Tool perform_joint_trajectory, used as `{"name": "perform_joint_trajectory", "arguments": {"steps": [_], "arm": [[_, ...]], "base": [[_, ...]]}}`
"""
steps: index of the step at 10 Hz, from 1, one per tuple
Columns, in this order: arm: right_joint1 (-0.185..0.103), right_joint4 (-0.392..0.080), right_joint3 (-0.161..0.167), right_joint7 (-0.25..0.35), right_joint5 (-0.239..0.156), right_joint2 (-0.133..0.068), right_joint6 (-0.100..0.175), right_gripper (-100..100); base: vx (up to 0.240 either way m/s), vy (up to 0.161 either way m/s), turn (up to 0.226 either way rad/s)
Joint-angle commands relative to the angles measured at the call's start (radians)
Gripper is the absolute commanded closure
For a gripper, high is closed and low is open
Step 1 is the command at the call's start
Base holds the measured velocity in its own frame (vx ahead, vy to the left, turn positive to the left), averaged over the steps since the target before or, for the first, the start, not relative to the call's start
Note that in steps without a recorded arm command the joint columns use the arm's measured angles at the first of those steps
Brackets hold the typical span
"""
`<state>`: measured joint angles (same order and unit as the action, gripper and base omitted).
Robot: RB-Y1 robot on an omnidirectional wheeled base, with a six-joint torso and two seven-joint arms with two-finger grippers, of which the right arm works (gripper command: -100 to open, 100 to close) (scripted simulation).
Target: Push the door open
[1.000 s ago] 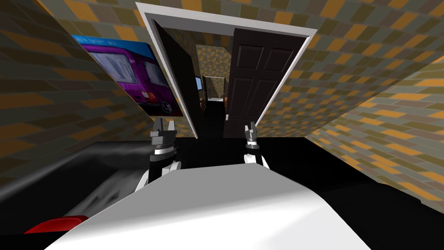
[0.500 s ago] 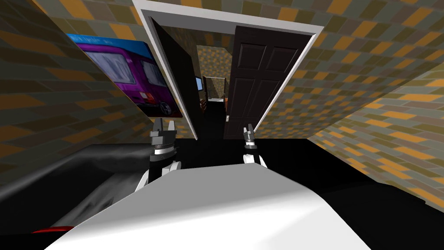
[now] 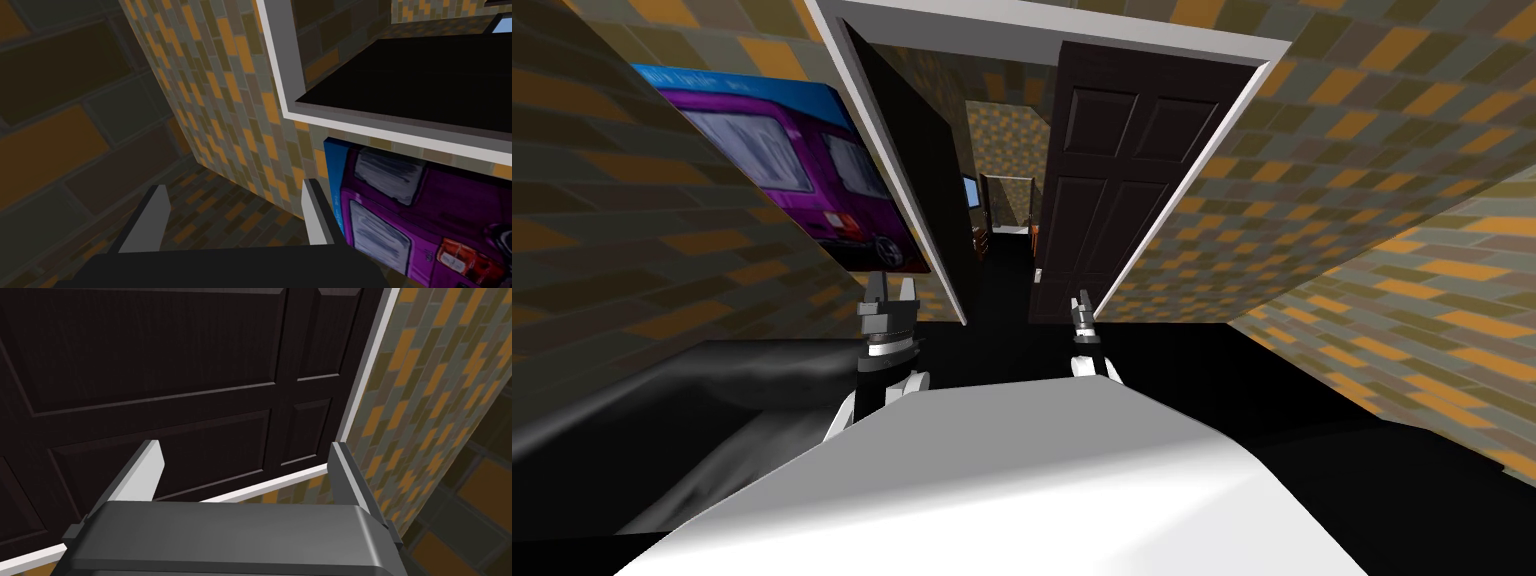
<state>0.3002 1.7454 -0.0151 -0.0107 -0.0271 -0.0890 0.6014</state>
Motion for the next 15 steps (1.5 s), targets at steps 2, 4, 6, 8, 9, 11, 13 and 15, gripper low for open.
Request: {"name": "perform_joint_trajectory", "arguments": {"steps": [2,4,6,8,9,11,13,15], "arm": [[-0.016,-0.058,-0.004,-0.002,0.000,-0.001,0.010,-100],[-0.030,-0.105,-0.007,-0.005,0.001,0.000,0.017,-100],[-0.044,-0.151,-0.010,-0.007,0.001,0.001,0.024,-100],[-0.058,-0.197,-0.013,-0.010,0.002,0.003,0.031,-100],[-0.065,-0.221,-0.015,-0.011,0.002,0.005,0.035,-100],[-0.079,-0.267,-0.018,-0.013,0.002,0.007,0.042,-100],[-0.093,-0.313,-0.020,-0.016,0.003,0.011,0.049,-100],[-0.106,-0.358,-0.023,-0.018,0.003,0.015,0.056,-100]], "base": [[0.102,-0.012,0.011],[0.094,-0.006,0.011],[0.106,-0.007,0.011],[0.094,-0.014,0.012],[0.101,-0.006,0.012],[0.102,-0.008,0.011],[0.094,-0.011,0.011],[0.097,-0.018,0.012]]}}
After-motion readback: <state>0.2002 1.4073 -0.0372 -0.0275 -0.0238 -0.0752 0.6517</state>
